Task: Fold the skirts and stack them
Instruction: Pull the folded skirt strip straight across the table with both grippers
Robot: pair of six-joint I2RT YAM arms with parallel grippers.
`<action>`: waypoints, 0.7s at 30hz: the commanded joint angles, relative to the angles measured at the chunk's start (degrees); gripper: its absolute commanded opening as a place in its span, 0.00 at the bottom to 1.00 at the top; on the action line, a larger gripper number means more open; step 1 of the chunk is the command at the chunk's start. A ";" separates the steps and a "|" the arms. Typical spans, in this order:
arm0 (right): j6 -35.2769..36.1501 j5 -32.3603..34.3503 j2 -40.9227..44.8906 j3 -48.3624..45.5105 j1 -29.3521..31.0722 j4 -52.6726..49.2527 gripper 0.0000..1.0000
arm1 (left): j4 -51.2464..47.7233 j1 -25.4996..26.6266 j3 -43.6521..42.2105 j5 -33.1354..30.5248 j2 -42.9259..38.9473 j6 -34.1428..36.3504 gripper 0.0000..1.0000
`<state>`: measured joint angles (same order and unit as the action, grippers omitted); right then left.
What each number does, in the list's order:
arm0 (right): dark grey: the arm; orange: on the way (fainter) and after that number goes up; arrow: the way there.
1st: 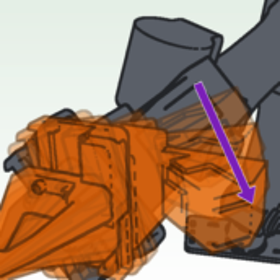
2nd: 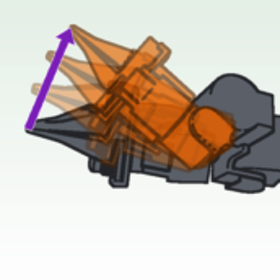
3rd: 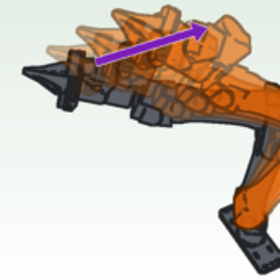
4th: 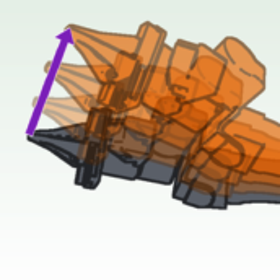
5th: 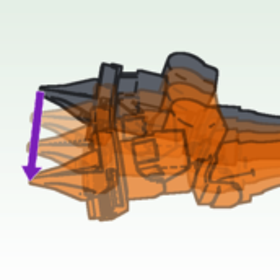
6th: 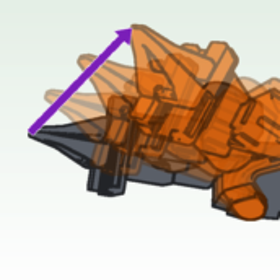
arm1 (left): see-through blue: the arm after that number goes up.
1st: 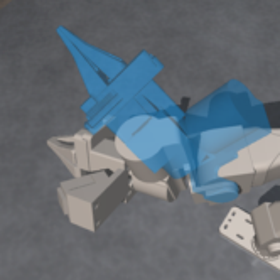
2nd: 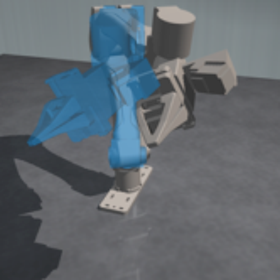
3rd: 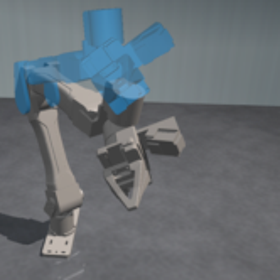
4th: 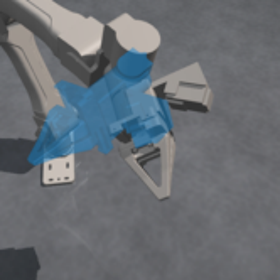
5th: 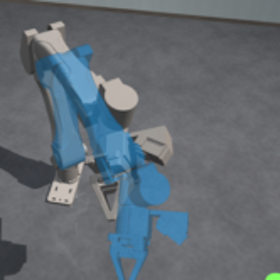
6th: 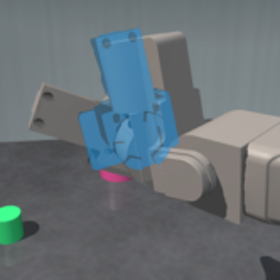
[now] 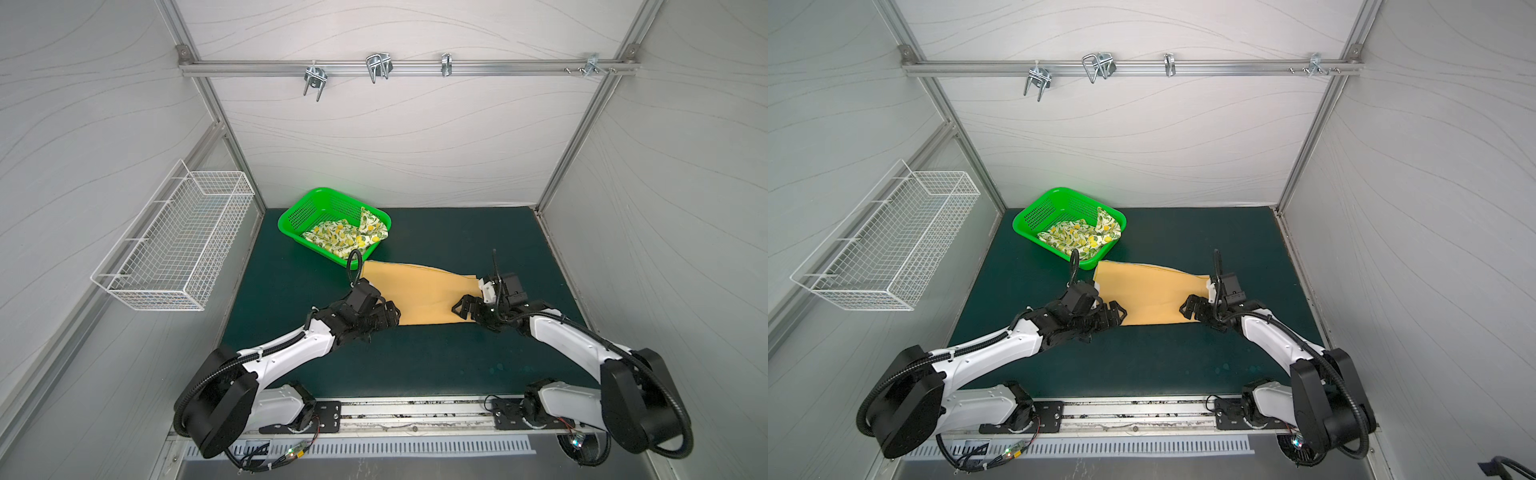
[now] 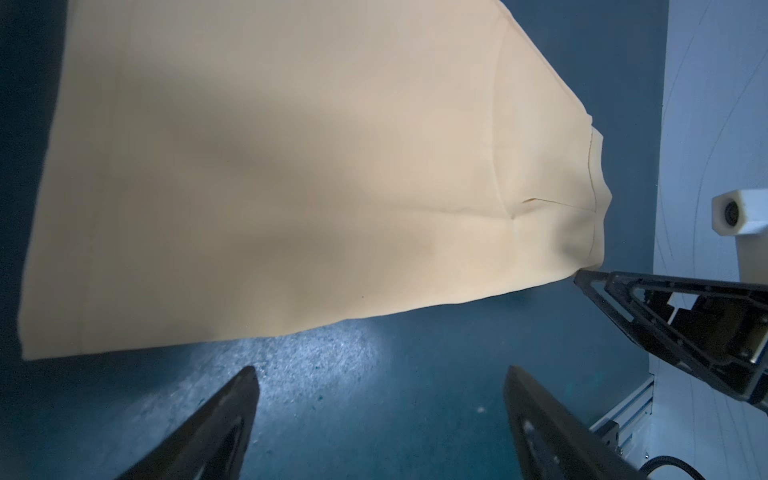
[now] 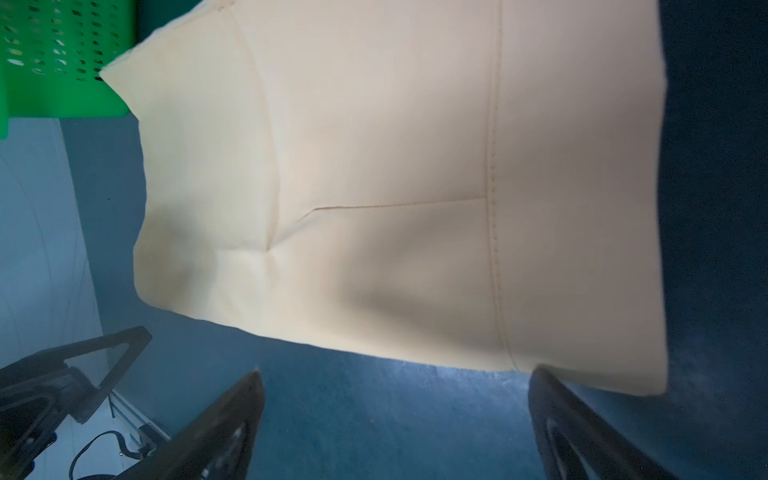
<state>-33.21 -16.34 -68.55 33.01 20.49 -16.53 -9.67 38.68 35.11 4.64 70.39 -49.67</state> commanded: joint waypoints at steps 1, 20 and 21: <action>-0.23 0.41 1.19 3.43 -0.36 -3.53 0.99 | -0.26 0.00 3.07 -0.61 -0.43 0.76 0.93; 0.62 -0.48 -15.29 5.51 -3.05 4.05 0.99 | 0.80 0.00 6.16 -0.44 3.53 1.57 0.93; 0.78 -0.07 -14.11 5.86 -3.03 3.53 0.99 | 0.79 0.00 6.64 -0.44 4.14 1.68 0.93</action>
<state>-33.04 -18.48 -83.53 39.99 17.89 -11.00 -9.61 38.68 38.65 4.71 73.21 -49.19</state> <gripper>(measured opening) 0.991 0.925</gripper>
